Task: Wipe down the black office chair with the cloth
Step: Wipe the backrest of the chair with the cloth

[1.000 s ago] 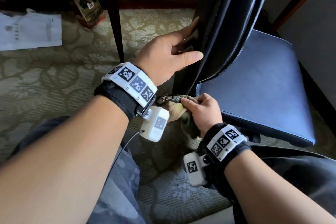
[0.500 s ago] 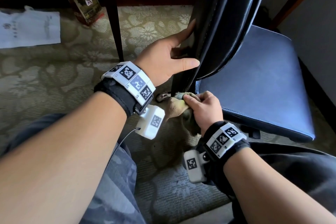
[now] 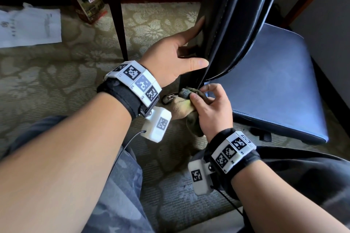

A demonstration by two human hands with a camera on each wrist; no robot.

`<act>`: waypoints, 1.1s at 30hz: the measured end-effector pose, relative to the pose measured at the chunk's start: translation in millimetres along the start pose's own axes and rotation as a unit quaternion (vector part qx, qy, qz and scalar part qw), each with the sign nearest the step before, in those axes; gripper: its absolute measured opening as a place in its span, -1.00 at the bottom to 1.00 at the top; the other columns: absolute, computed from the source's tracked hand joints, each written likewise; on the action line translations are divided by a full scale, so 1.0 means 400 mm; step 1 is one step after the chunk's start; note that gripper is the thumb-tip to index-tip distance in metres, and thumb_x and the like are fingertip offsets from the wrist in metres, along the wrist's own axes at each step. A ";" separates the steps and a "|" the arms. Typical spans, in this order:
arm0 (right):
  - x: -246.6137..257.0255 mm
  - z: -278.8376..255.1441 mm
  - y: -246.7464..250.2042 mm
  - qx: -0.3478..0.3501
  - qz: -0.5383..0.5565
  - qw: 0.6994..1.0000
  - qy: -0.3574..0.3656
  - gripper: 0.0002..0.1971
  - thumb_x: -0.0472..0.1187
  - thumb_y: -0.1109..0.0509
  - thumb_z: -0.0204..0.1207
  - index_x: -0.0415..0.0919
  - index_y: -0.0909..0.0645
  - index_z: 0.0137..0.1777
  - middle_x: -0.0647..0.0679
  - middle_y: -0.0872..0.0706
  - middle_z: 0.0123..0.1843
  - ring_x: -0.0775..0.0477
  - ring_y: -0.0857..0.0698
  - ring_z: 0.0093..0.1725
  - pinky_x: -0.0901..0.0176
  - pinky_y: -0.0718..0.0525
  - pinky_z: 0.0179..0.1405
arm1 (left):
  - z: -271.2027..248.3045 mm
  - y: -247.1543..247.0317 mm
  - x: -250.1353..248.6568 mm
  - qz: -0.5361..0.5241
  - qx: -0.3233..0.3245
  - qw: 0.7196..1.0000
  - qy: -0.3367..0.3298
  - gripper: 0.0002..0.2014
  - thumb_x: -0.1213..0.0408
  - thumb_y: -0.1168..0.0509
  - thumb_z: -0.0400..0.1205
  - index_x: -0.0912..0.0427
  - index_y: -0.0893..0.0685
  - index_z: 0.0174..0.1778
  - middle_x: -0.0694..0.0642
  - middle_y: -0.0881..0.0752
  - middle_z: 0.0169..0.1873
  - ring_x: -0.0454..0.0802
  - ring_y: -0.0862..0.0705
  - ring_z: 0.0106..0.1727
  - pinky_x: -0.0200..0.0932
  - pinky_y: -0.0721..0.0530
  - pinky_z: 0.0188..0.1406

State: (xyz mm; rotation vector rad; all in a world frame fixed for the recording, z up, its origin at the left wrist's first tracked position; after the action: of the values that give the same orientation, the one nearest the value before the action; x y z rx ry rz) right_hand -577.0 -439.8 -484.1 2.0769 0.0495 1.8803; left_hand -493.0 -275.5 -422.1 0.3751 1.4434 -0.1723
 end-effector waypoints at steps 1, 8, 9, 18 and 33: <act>-0.001 0.000 -0.002 -0.001 0.008 1.000 0.001 -0.77 -0.15 -0.59 0.58 0.13 -0.58 -0.04 -0.10 -0.86 -0.23 -0.27 -0.83 -0.33 -0.27 -0.81 -0.34 | 0.000 0.000 -0.001 0.000 0.002 1.000 -0.001 -0.13 0.01 -0.61 0.51 -0.33 -0.36 0.73 -0.22 -0.73 0.45 -0.18 -0.66 0.53 0.26 -0.63 0.53; -0.016 0.010 -0.009 -0.013 0.029 0.999 -0.016 -0.82 -0.08 -0.64 0.50 0.04 -0.66 -0.17 -0.17 -0.87 -0.19 -0.37 -0.85 -0.18 -0.43 -0.81 -0.17 | 0.007 0.004 0.006 -0.009 0.010 1.000 -0.008 -0.11 0.14 -0.59 0.56 -0.18 -0.31 0.80 -0.21 -0.73 0.45 -0.18 -0.68 0.50 0.25 -0.65 0.52; -0.021 0.012 -0.011 -0.014 0.031 0.999 -0.023 -0.81 -0.10 -0.64 0.49 0.02 -0.66 -0.20 -0.17 -0.87 -0.19 -0.36 -0.85 -0.17 -0.41 -0.82 -0.16 | 0.008 0.004 0.008 -0.012 0.010 1.000 -0.009 -0.11 0.18 -0.59 0.58 -0.16 -0.31 0.80 -0.20 -0.74 0.44 -0.18 -0.69 0.49 0.24 -0.66 0.51; -0.075 0.006 -0.008 0.015 -0.021 0.995 -0.093 -0.77 -0.13 -0.68 0.46 0.03 -0.65 -0.25 -0.03 -0.85 -0.26 -0.11 -0.82 -0.27 -0.32 -0.84 -0.12 | 0.011 0.013 0.013 0.019 0.018 1.000 -0.004 -0.04 0.25 -0.62 0.54 -0.26 -0.27 0.79 -0.61 -0.54 0.44 -0.25 -0.64 0.53 0.04 -0.64 0.57; -0.084 0.048 -0.028 -0.011 -0.099 0.992 -0.082 -0.78 -0.01 -0.60 0.55 -0.03 -0.61 -0.08 0.12 -0.79 -0.15 0.12 -0.77 -0.13 0.13 -0.75 -0.07 | 0.024 0.012 0.052 0.002 0.053 0.998 0.015 0.06 0.57 -0.54 0.51 0.00 -0.14 0.85 -0.54 -0.53 0.44 -0.24 -0.61 0.56 -0.05 -0.65 0.54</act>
State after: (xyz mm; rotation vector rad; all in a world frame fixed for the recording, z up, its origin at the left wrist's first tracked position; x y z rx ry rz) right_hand -560.5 -441.8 -520.8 2.1190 0.1882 1.5831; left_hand -479.9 -272.3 -441.3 0.4692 1.4673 -0.2413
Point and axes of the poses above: each hand's wrist, its own z-axis towards the middle knuckle, its own y-axis out of the back of the hand, x = y × z, the point moved 1 cm from there along z, towards the middle knuckle
